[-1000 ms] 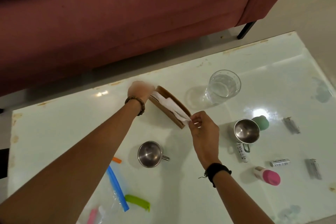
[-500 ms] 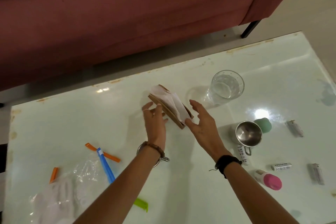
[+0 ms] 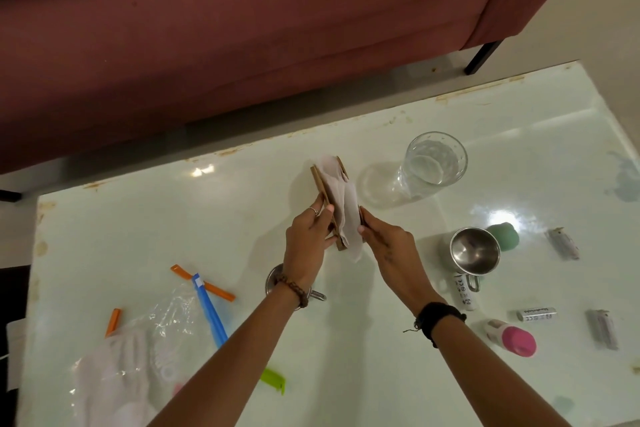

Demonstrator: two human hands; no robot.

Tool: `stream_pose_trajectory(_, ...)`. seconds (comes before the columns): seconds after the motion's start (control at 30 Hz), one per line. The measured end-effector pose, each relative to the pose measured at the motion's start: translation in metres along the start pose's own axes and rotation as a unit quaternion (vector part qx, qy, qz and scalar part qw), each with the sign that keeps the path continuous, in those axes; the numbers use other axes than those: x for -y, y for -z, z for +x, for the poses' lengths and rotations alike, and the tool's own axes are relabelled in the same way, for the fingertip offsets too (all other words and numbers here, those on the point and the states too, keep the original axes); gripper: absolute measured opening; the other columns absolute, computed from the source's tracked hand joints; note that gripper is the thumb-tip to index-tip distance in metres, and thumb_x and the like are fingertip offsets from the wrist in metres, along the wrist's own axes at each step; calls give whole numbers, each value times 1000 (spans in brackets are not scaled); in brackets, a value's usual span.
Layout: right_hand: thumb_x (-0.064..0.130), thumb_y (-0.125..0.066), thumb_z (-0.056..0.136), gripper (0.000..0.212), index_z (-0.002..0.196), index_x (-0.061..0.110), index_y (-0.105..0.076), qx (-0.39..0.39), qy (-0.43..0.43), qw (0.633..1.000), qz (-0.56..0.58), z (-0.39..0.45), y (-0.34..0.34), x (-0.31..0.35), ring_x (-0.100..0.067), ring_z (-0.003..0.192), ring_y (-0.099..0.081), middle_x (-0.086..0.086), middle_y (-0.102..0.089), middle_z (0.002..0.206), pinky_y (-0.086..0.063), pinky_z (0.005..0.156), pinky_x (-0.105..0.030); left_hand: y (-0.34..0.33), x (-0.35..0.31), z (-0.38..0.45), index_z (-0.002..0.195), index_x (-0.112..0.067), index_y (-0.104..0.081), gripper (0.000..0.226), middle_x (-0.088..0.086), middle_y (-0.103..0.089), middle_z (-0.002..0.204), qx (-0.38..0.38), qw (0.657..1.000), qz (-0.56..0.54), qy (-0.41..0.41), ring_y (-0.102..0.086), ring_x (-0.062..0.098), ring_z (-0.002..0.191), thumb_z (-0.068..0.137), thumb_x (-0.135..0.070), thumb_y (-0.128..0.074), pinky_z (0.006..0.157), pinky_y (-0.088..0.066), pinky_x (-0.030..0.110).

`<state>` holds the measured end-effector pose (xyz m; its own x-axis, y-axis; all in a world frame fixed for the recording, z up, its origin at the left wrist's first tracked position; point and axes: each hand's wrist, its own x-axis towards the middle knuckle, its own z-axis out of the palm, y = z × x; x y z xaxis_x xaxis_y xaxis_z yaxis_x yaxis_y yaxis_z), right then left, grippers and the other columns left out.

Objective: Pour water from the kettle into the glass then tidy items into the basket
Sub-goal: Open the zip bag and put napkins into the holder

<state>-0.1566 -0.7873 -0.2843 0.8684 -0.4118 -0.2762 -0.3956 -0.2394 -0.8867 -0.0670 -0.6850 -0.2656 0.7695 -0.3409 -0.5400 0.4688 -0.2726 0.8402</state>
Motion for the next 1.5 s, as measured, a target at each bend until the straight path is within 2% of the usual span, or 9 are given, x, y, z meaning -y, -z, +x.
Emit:
stream_pose_trajectory(0.33, 13, -45, 97, 29, 121, 14, -61, -2, -29, 1000, -7, 14, 2, 3, -27, 91, -68, -12, -74, 97, -52, 88, -42, 6, -8, 8, 128, -12, -53, 34, -7, -63, 82, 4, 1000, 14, -9, -64, 8, 78, 94, -16, -49, 63, -56, 14)
stream_pose_trajectory(0.63, 9, -45, 97, 31, 125, 13, -59, -15, -26, 999, 20, 12, -3, 4, -26, 92, -68, -11, -73, 100, -52, 88, -33, 6, -1, 12, 129, -18, -53, 36, 0, -66, 101, -25, 994, 98, -29, -65, 22, 96, 94, -26, -50, 77, -46, 21)
stream_pose_trajectory(0.7, 8, -43, 98, 32, 126, 13, -58, -16, -21, 1000, -2, 12, -4, 4, -28, 90, -67, -12, -73, 98, -50, 85, -31, 7, -3, 8, 129, -17, -53, 37, 0, -65, 104, -30, 988, 145, -41, -62, 16, 94, 93, -26, -50, 76, -42, 10)
stream_pose_trajectory(0.8, 10, -42, 98, 36, 133, 9, -49, -29, -44, 999, -12, 5, -9, 8, -25, 102, -63, -9, -69, 111, -45, 83, -15, 7, -9, -10, 121, -14, -58, 30, -3, -62, 107, -100, 968, 191, -125, -54, 8, 96, 92, -18, -52, 74, -38, -3)
stream_pose_trajectory(0.9, 11, -46, 97, 41, 138, 8, -42, -99, -49, 994, 15, -17, -16, 17, -19, 126, -47, -7, -50, 138, -38, 105, -25, 3, -6, -49, 101, -21, -65, 16, -7, -56, 98, -218, 949, 136, -184, -55, 10, 93, 90, -14, -55, 80, -46, 19)
stream_pose_trajectory(1.03, 13, -49, 96, 27, 122, 16, -55, -178, -87, 976, 90, -64, -20, 18, -6, 106, -56, -3, -57, 125, -44, 89, -11, -19, 18, -111, 83, -28, -62, 16, -8, -63, 92, -242, 966, -87, 28, -56, 8, 85, 88, -13, -58, 77, -47, 30)
stream_pose_trajectory(1.17, 13, -50, 95, 16, 105, 15, -63, -235, -207, 925, 215, -105, -20, 4, -18, 106, -61, -2, -65, 110, -49, 94, -33, -34, 48, -131, 96, -18, -57, 7, -1, -57, 95, -237, 913, -221, 249, -52, 16, 90, 88, -16, -58, 68, -46, 29)
stream_pose_trajectory(1.37, 11, -51, 94, 19, 113, 13, -49, -388, -274, 833, 284, -118, -6, -10, -24, 103, -62, -2, -64, 101, -47, 99, -42, -52, 51, -114, 127, -16, -41, 42, 5, -47, 118, -290, 867, -314, 256, -50, 24, 106, 90, -29, -55, 76, -46, 37)
stream_pose_trajectory(1.5, 15, -53, 94, 39, 129, 14, -36, -429, -256, 829, 252, -109, 5, -16, -27, 106, -62, -18, -64, 115, -49, 90, -30, -57, 51, -101, 125, -15, -44, 37, 8, -45, 125, -308, 854, -345, 237, -50, 24, 109, 92, -29, -51, 83, -48, 39)
